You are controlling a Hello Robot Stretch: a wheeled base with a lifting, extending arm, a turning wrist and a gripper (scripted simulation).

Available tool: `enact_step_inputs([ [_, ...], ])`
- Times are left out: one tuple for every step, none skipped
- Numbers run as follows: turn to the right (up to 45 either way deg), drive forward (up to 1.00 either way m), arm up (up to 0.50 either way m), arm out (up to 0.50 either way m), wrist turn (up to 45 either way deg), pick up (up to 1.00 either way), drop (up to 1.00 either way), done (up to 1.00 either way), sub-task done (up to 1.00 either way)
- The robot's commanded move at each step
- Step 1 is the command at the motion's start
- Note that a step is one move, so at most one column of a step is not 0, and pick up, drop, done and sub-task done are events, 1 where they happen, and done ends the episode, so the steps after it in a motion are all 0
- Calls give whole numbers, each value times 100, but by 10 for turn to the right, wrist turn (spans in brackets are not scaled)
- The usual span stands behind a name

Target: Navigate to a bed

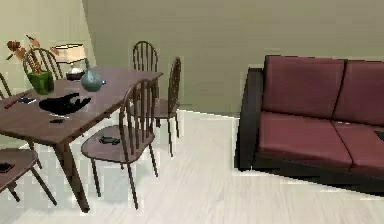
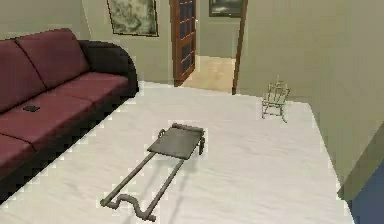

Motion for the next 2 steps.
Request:
enact_step_inputs([
  [270,0,0,0,0,0,0,0,0],
  [0,90,0,0,0,0,0,0,0],
])
